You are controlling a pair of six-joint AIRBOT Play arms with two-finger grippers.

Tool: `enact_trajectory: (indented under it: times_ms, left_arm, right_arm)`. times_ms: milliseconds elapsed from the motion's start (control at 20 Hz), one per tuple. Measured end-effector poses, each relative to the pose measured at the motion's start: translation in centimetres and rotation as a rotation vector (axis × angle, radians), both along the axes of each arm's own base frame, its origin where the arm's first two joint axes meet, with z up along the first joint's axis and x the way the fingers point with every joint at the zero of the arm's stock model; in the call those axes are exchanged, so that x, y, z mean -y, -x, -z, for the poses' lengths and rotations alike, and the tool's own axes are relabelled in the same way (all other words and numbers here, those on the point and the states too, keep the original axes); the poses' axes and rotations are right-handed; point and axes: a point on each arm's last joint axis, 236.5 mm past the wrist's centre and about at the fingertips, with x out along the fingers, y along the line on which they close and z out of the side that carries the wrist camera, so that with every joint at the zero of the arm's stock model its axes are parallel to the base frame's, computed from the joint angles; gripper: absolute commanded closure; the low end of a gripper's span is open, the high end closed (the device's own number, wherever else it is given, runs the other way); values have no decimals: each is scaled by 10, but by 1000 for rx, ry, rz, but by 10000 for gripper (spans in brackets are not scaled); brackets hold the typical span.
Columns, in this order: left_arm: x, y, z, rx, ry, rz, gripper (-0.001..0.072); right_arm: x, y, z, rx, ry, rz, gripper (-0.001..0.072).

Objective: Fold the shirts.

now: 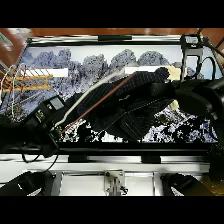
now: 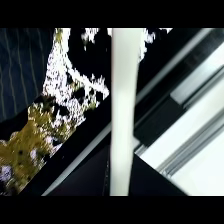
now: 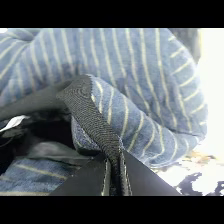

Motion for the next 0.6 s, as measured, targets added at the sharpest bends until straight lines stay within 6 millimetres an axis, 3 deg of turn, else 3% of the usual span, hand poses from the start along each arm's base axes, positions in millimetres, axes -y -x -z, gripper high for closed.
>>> enact_trajectory:
  times_ms: [300,600]
  left_arm:
    - [-7,19,6,-44,-87,92,644]
    - [15,17,20,-71,-103,183,645]
  right_arm:
    - [7,-5,-5,29,48,-6,597]
    - [-13,-13,-13,81,23,-101,597]
